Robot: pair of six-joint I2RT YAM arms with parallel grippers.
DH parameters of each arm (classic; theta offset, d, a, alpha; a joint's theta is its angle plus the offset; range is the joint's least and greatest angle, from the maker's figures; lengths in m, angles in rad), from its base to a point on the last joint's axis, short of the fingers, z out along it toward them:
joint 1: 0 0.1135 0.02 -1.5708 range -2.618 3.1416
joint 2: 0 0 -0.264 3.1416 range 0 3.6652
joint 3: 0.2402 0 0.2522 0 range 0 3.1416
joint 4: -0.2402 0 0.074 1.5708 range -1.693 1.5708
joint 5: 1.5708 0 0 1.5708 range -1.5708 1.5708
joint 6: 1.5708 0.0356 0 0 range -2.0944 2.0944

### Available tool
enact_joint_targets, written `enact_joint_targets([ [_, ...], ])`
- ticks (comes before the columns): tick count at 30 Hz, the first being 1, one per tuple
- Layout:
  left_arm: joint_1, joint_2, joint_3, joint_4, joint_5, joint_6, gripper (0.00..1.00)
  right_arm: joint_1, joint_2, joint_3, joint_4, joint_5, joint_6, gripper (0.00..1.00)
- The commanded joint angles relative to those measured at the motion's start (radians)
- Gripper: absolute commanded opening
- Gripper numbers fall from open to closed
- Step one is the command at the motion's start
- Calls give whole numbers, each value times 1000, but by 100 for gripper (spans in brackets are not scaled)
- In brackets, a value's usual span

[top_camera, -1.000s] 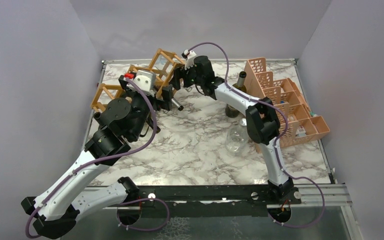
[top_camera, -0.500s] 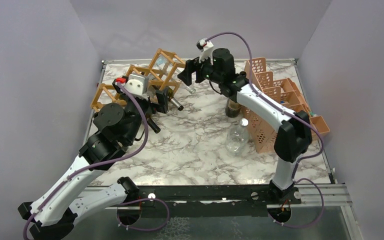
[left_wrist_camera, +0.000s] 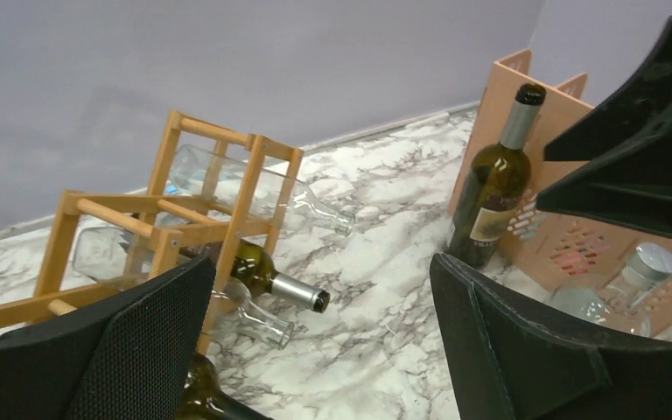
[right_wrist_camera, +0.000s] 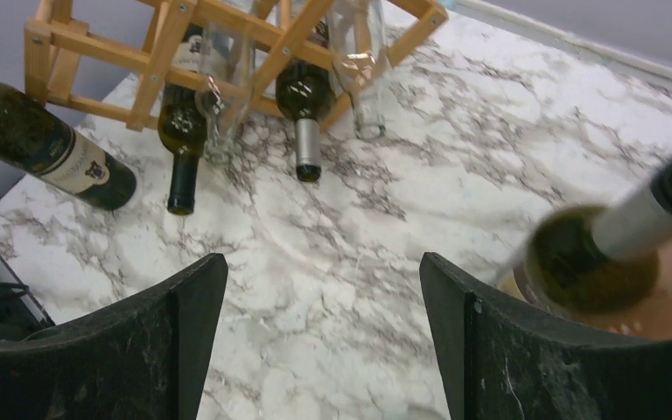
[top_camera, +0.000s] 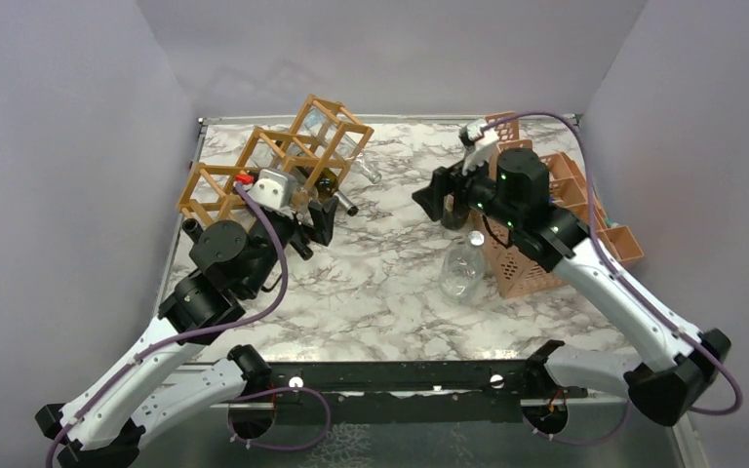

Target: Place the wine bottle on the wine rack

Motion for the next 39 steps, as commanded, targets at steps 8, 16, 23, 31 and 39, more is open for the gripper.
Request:
enact_joint_targets([
  [8,-3,-66,-213,179,174,-91,99,5,-289,-135,-324,289,12,82],
  [16,-3,-65,-248,184,222,-137,99,5,-292,-207,-366,245,77,78],
  [23,-3,-70,-260,175,228,-152,99,5,-264,-229,-405,267,127,64],
  [31,-2,-51,-289,181,208,-186,99,5,-234,-224,-450,206,139,55],
  [39,-2,-14,-336,242,269,-182,99,5,-186,-185,-435,185,94,8],
])
